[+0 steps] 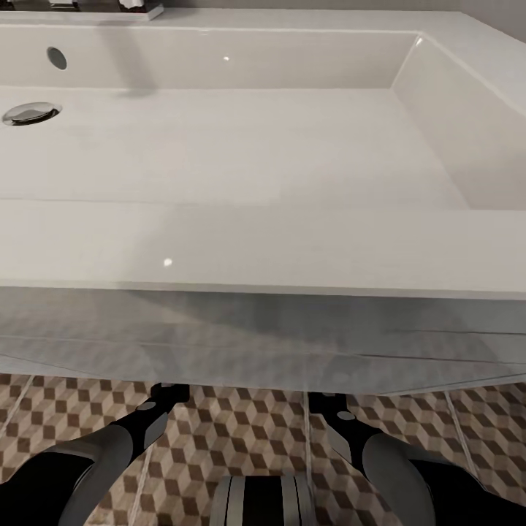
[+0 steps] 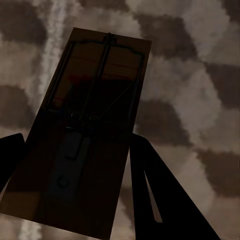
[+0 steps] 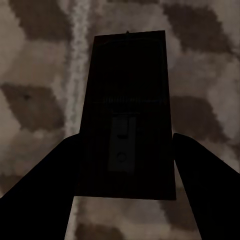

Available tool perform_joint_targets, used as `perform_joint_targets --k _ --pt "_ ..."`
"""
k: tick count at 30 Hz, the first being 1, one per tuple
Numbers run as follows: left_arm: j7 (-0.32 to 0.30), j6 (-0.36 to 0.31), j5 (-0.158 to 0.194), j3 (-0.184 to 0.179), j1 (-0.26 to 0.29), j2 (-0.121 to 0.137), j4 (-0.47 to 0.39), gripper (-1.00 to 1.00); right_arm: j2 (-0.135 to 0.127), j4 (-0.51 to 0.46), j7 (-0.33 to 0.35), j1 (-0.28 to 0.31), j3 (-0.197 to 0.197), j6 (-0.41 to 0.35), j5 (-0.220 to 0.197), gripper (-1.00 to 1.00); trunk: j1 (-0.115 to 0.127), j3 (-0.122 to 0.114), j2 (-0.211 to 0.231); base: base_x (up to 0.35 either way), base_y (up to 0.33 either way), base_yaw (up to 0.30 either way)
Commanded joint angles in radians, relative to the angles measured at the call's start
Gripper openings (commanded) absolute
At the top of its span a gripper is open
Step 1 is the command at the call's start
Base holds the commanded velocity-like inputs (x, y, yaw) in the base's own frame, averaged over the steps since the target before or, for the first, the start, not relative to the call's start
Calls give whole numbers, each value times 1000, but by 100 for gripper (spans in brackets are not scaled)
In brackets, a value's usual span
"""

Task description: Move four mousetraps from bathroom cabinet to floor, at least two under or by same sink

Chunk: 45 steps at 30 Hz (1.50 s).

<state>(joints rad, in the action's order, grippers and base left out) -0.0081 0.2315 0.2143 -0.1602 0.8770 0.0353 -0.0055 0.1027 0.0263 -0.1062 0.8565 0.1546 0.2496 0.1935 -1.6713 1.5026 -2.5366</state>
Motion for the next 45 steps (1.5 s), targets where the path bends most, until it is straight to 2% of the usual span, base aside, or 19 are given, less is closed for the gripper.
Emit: perform_joint_targets --k 1,45 --pt "2 3 5 -9 0 0 1 -100 0 3 -5 1 8 5 11 -100 0 1 0 1 0 0" --pt "2 -30 5 -9 1 0 1 -100 -1 3 -6 1 10 7 7 -100 0 1 0 0 0 0"
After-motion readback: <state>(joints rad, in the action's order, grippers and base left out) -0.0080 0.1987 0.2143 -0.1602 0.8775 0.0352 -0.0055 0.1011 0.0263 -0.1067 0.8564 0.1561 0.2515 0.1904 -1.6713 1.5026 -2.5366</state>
